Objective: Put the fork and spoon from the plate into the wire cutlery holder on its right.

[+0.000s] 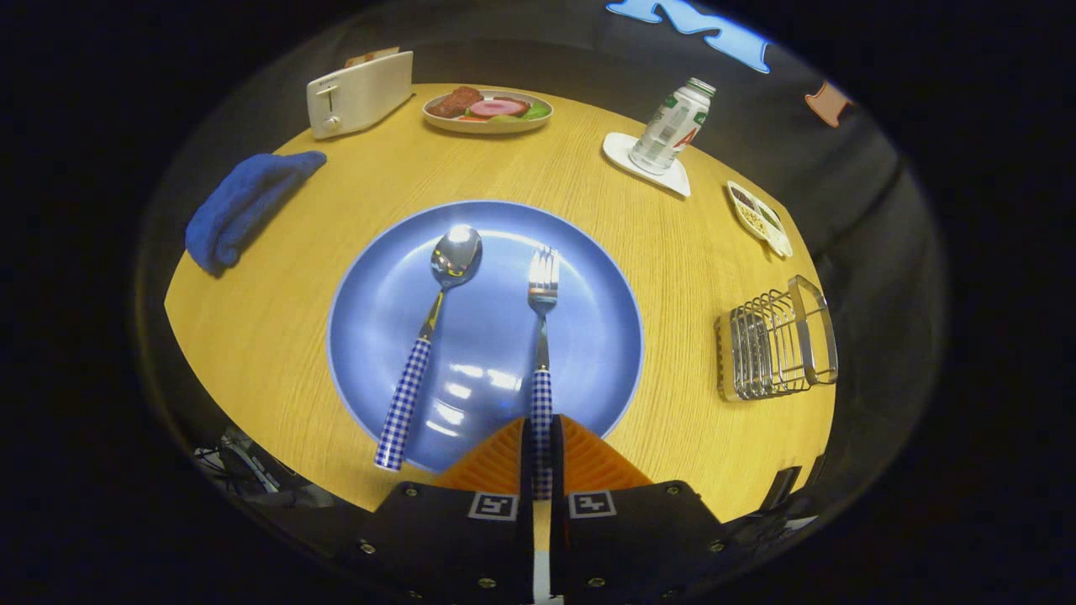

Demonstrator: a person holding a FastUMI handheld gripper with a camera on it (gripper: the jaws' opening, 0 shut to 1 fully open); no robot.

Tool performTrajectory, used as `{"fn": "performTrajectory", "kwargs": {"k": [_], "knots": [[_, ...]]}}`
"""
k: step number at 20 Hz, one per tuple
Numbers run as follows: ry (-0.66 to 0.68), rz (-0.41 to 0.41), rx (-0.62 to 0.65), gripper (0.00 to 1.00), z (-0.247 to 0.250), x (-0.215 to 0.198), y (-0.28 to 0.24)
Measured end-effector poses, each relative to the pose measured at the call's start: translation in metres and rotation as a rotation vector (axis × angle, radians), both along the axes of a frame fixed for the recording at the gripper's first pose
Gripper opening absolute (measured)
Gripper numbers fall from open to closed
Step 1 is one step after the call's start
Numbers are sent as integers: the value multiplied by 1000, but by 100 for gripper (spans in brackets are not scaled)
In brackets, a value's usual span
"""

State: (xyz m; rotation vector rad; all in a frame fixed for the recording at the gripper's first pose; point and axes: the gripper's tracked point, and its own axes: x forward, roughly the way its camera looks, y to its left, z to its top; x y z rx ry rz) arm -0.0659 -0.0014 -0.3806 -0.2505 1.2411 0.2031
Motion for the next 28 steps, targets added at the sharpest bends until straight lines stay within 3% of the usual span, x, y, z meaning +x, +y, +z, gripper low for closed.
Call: {"fn": "performTrajectory", "kwargs": {"k": [2,4,9,17,28], "knots": [[29,21,41,8,0,4,6],[63,87,28,1,1,6,0],[187,214,59,1,18,3,-15],[272,465,-85,1,61,-4,-71],[334,558,-253,1,129,0,-155]]}}
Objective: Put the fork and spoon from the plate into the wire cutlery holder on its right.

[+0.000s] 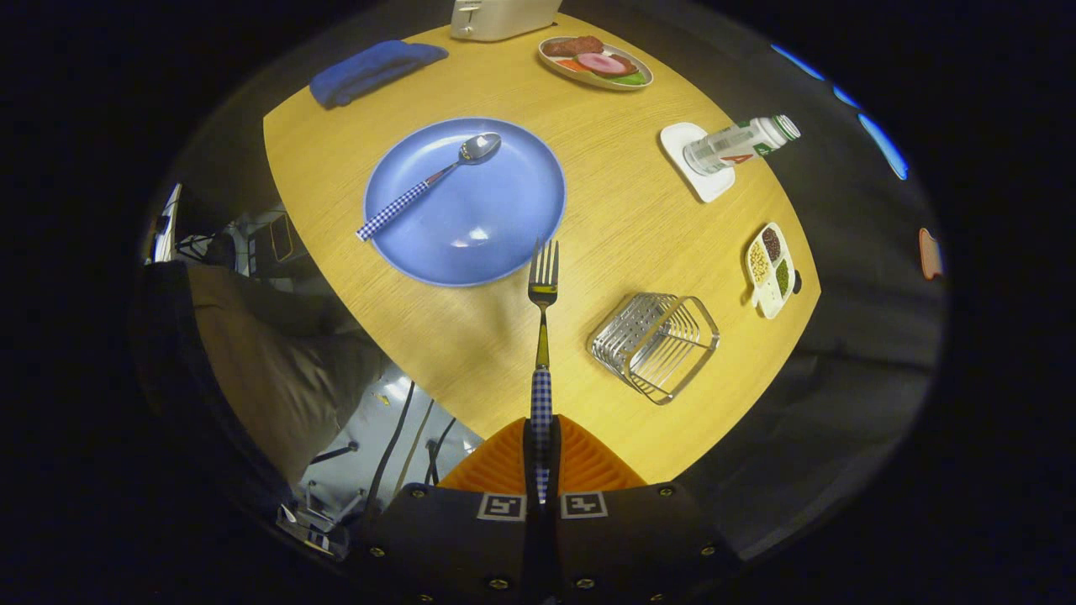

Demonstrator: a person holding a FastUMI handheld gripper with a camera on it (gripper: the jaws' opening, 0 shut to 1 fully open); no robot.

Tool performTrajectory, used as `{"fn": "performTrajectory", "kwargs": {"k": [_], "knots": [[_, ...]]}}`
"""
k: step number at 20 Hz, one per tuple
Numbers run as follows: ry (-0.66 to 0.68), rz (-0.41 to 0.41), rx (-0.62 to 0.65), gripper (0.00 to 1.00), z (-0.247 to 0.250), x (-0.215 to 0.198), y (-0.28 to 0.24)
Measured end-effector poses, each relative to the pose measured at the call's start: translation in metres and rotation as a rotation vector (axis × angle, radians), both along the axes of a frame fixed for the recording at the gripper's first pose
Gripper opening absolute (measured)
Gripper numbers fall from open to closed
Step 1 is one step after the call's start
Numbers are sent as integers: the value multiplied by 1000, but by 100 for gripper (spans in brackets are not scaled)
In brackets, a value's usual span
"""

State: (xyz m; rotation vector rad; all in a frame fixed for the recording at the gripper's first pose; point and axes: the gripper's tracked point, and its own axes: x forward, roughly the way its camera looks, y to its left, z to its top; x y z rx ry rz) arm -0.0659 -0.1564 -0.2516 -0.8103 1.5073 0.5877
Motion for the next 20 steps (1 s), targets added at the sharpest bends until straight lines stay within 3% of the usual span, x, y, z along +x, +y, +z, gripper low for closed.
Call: {"fn": "performTrajectory", "kwargs": {"k": [10,20], "knots": [[50,-3,-99,1,51,4,-61],[98,-44,-178,1,56,22,-104]]}}
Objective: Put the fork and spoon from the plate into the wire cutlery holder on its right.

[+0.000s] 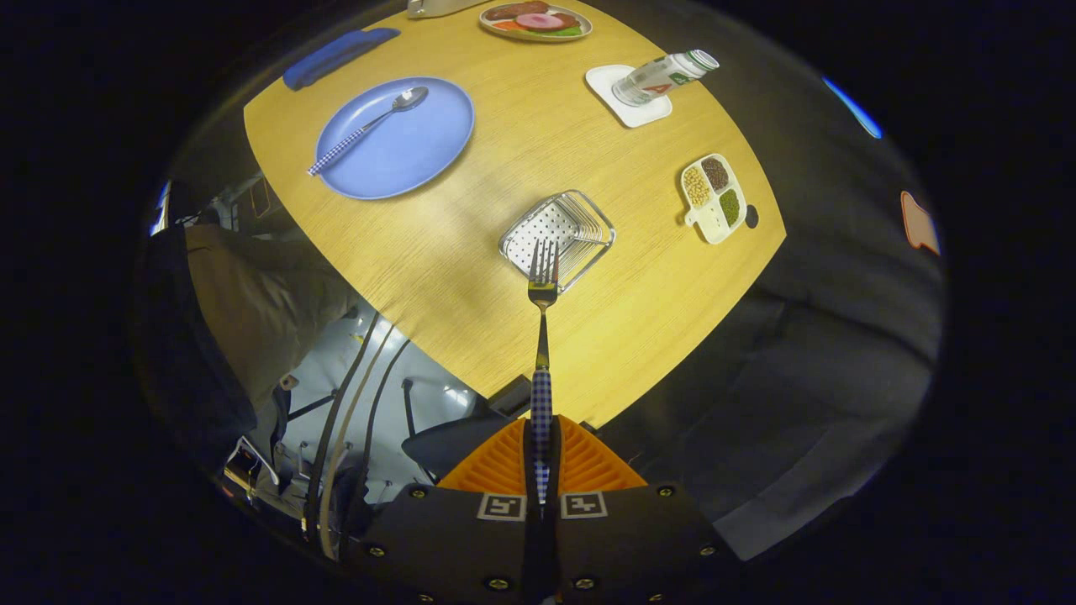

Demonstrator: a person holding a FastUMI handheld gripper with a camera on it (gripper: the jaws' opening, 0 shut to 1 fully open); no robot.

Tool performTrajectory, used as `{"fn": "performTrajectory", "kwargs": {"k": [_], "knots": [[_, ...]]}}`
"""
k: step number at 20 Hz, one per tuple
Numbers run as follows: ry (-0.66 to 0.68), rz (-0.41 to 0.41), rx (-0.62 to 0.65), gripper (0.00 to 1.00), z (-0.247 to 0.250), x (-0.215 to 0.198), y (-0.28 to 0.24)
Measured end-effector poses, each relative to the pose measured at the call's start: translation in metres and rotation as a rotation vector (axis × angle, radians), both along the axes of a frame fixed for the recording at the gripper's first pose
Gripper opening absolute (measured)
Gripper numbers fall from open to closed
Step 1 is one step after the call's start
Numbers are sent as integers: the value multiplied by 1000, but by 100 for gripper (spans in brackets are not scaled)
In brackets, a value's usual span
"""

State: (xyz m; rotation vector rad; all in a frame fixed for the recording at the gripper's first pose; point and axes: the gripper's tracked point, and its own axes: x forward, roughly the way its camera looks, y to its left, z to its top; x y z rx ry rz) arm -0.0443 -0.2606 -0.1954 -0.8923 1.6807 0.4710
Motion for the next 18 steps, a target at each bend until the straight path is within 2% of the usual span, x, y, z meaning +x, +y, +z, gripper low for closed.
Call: {"fn": "performTrajectory", "kwargs": {"k": [9,15,18], "knots": [[66,-13,-32,1,-20,20,-12],[90,21,-100,1,-53,43,-11],[132,15,-76,3,-75,38,1]]}}
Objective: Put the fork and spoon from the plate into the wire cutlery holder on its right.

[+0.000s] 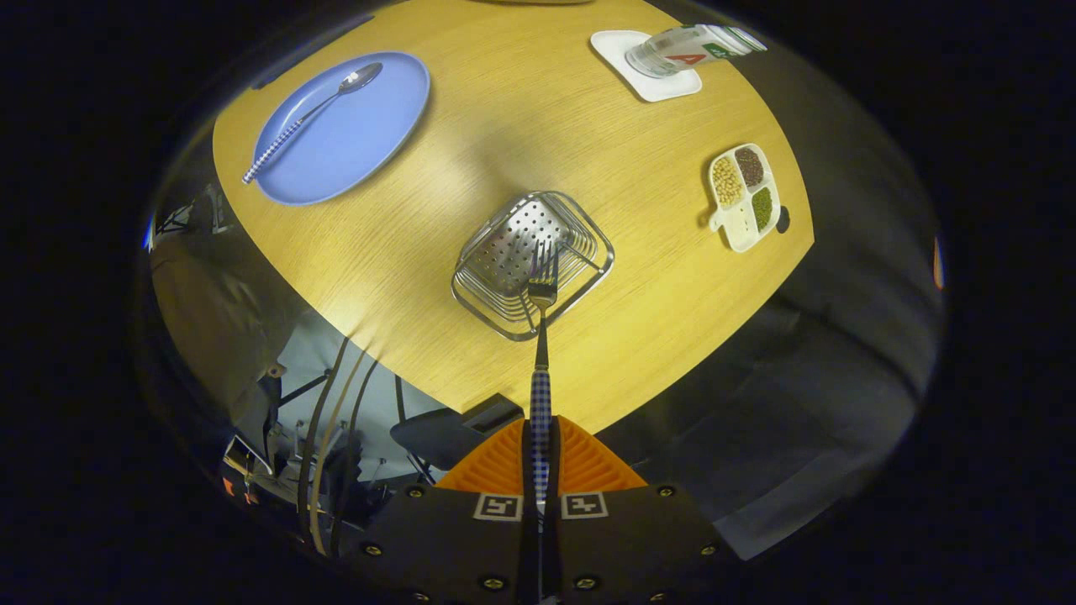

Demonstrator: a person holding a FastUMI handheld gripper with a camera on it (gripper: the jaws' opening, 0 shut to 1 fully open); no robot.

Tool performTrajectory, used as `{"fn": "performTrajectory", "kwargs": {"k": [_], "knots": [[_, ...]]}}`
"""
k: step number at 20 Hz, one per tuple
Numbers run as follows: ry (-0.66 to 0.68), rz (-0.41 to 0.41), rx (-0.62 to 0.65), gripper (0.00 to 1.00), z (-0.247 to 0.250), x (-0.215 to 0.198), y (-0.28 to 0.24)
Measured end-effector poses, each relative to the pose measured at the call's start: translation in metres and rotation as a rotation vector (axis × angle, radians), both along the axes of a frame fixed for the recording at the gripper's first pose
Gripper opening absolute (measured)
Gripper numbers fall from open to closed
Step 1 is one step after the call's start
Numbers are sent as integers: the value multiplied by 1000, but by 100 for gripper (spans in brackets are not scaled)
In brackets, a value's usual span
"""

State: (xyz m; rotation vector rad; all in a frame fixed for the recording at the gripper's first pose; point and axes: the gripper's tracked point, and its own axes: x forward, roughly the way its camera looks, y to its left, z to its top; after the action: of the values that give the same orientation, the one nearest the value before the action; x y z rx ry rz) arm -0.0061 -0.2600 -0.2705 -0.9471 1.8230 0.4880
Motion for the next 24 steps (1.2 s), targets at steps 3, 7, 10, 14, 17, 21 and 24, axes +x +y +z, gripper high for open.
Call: {"fn": "performTrajectory", "kwargs": {"k": [3,7,10,14,17,21,24], "knots": [[14,3,-2,3,-20,6,4],[7,-5,1,3,-35,17,7],[-21,-16,-9,9,-37,26,3],[-70,-32,22,40,-31,34,3],[-140,-85,55,45,-20,40,4],[-240,-171,95,45,-3,39,5],[-265,-242,150,45,8,22,17]]}}
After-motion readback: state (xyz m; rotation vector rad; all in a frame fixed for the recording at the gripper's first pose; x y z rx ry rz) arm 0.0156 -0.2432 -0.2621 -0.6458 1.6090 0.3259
